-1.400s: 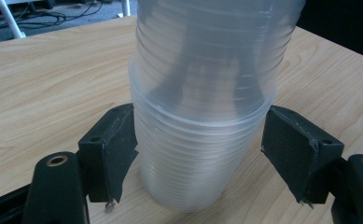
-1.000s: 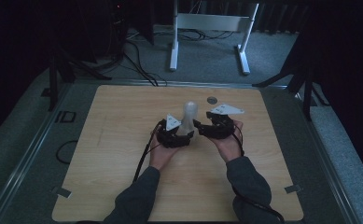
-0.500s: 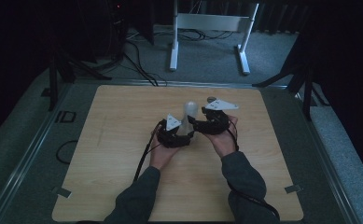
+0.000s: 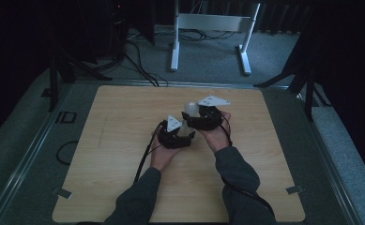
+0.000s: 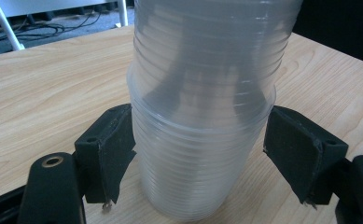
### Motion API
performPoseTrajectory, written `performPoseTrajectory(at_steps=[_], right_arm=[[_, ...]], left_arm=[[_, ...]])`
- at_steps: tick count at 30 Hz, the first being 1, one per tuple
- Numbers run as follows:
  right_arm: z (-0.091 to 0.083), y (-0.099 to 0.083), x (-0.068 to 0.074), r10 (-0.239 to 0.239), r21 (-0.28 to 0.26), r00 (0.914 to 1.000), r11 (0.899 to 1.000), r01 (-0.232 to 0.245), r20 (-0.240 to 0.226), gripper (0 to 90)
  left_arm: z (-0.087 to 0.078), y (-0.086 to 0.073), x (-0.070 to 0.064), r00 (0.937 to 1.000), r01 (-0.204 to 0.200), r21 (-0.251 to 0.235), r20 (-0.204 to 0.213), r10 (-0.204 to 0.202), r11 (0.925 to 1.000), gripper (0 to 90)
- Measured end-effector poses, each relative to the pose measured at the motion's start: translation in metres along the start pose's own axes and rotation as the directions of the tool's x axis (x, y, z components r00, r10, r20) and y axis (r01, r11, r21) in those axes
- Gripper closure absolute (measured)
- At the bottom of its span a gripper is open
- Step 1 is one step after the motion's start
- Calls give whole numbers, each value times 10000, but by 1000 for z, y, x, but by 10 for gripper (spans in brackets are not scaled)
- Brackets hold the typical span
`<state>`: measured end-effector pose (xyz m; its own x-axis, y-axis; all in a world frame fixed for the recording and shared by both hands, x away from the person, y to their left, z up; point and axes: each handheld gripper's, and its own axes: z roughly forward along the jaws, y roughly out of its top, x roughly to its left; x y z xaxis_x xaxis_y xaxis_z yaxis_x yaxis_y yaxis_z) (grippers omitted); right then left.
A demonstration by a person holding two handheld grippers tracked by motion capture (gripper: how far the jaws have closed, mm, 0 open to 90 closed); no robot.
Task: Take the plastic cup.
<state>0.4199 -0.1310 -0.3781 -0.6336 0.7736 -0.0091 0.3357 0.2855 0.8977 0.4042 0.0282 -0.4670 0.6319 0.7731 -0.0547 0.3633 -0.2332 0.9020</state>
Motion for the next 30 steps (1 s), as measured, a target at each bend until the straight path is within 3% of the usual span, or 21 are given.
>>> performPoseTrajectory(at_steps=[7,23,30], right_arm=[[-1,0,-1,121,-95,9999,9999,-121,34,380],[-1,0,-1,241,-59,9995,9997,-243,-192,383],[0,1,-1,209,-56,9995,9998,-210,-255,382]], left_arm=[[3,0,0,10000,-19,-11,-17,19,10000,228],[7,2,0,9998,164,-212,-83,-166,9996,199],[7,2,0,9997,13,-195,-243,-18,9998,206]])
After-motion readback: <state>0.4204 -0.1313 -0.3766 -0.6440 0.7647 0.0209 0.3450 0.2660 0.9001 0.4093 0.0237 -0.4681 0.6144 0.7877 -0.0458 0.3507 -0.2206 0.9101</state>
